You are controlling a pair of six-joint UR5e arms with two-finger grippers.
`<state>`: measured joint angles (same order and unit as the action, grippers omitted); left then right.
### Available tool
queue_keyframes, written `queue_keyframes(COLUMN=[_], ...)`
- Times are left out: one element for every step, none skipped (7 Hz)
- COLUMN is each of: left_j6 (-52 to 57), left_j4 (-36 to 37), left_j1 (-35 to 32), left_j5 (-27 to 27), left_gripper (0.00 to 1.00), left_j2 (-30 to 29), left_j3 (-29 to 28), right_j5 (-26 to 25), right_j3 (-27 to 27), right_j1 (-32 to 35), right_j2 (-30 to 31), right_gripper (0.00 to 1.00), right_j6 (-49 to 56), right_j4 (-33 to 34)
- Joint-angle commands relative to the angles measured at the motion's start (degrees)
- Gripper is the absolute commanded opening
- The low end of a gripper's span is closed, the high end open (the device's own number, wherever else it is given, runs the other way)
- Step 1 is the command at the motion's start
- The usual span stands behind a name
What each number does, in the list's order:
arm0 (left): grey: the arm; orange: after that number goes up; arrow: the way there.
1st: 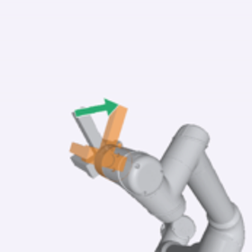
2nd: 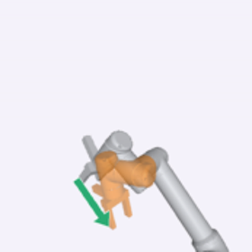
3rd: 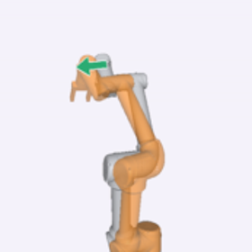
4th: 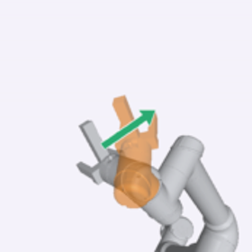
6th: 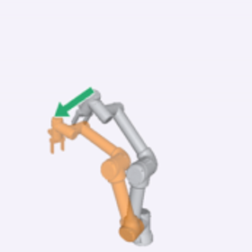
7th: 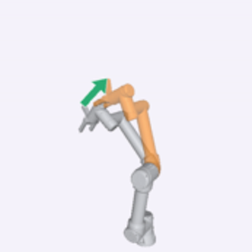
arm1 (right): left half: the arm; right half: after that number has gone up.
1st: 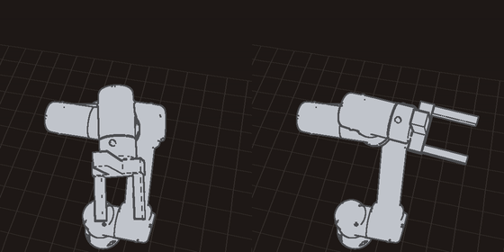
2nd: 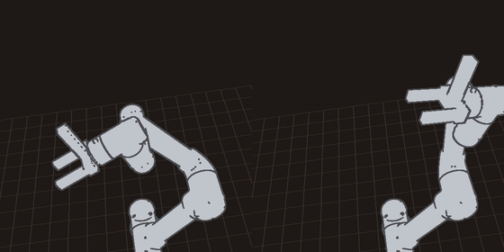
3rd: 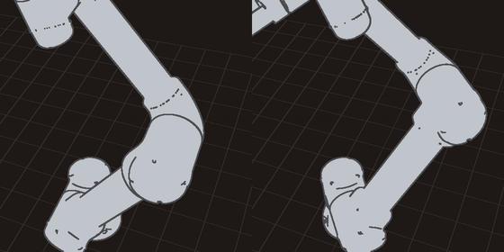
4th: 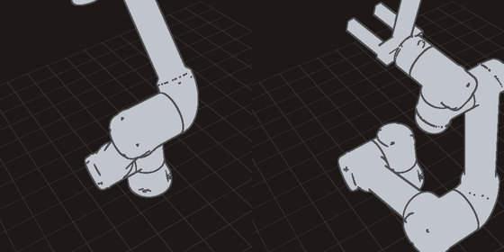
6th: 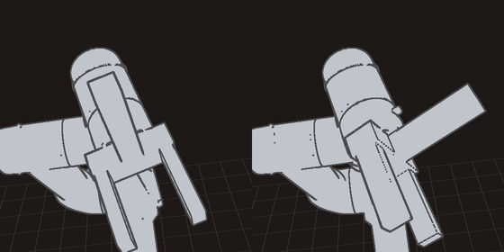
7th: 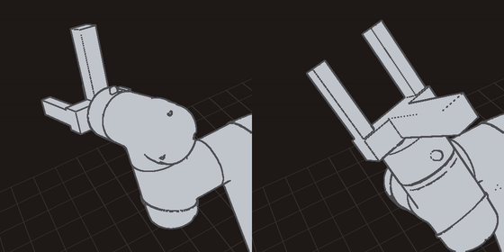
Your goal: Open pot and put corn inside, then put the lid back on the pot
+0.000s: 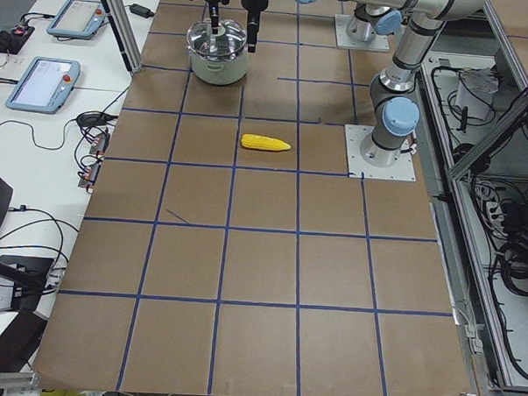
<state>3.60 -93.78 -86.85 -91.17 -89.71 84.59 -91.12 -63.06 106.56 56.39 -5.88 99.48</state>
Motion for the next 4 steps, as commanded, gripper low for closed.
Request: queue_keyframes(left_j6=[6.28, 12.68, 14.31, 15.89], left_j4=[0.00, 1.65, 7.67, 11.74], left_j1=[3.33, 8.14, 10.19, 10.47], left_j5=[0.03, 0.55, 0.56, 0.47], left_gripper=[1.00, 1.00, 1.00, 1.00], left_j2=[-0.20, 0.32, 0.06, -0.64], left_j3=[2.66, 8.08, 13.00, 16.88], right_j5=[-0.19, -0.28, -0.98, -0.99], right_j3=[4.33, 7.31, 10.64, 13.03], right_j1=[-1.61, -4.23, -7.91, -11.60], right_j2=[0.82, 1.61, 1.88, 2.14], right_gripper=[0.26, 0.25, 0.25, 0.25], right_j6=[3.56, 7.60, 11.99, 16.91], right_j4=[-5.23, -8.66, -12.69, -15.43])
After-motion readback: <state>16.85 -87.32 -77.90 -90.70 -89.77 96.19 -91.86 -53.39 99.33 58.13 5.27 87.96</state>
